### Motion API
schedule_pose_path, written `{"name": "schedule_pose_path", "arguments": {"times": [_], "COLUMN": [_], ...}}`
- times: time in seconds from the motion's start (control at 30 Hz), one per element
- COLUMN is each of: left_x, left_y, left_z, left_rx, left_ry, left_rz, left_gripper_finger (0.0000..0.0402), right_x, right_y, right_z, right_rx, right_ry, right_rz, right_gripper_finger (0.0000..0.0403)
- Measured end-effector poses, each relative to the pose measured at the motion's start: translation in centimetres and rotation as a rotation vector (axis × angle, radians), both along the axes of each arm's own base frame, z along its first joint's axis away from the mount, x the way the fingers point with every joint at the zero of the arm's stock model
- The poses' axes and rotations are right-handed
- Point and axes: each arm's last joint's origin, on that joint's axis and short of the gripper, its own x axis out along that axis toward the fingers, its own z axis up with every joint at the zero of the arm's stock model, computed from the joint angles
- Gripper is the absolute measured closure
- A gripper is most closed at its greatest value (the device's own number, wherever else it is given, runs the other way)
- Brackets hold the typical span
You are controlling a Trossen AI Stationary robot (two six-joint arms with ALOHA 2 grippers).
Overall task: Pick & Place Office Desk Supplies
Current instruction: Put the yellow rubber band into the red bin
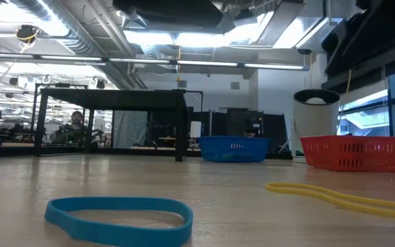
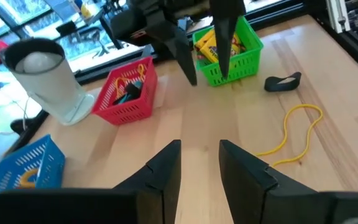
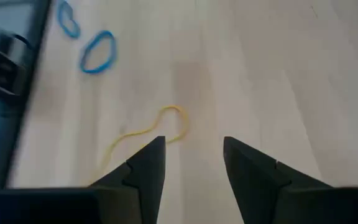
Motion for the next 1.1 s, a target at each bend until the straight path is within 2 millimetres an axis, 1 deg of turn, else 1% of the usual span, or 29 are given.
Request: {"name": "schedule_pose_path", "arguments": {"times": [0.17, 0.27, 0.4, 0.53, 0.7, 0.77, 0.93, 1.0, 1.1], "left_x": [-0.3, -0.5, -0.7, -1.0, -1.6, -1.8, -2.4, -2.4, -2.5], "left_y": [0.0, -0.2, -0.3, -0.5, -1.0, -1.2, -1.7, -1.7, -1.7], "left_z": [-0.4, -0.6, -0.9, -1.1, -1.4, -1.5, -1.7, -1.7, -1.8], "left_rx": [-0.014, -0.002, 0.019, 0.029, 0.044, 0.053, 0.072, 0.076, 0.079], "left_ry": [0.031, 0.051, 0.083, 0.107, 0.137, 0.151, 0.175, 0.18, 0.185], "left_rz": [0.011, 0.005, 0.001, -0.005, -0.022, -0.028, -0.047, -0.049, -0.049], "left_gripper_finger": [0.0299, 0.03, 0.0299, 0.0297, 0.0301, 0.0301, 0.0302, 0.0302, 0.0302], "right_x": [1.7, 3.1, 5.3, 6.6, 7.5, 7.7, 7.9, 7.9, 7.9], "right_y": [0.0, 0.2, 0.6, -0.3, -1.5, -1.6, -1.6, -1.6, -1.8], "right_z": [-2.9, -4.5, -6.1, -7.7, -9.2, -9.9, -10.8, -10.8, -10.9], "right_rx": [-0.156, -0.214, -0.183, -0.125, -0.079, -0.077, -0.138, -0.149, -0.14], "right_ry": [0.065, 0.044, -0.019, -0.003, 0.043, 0.05, 0.053, 0.057, 0.073], "right_rz": [0.093, 0.178, 0.344, 0.388, 0.396, 0.412, 0.451, 0.467, 0.479], "right_gripper_finger": [0.0231, 0.0229, 0.0229, 0.0228, 0.0229, 0.0229, 0.0233, 0.0244, 0.0277]}}
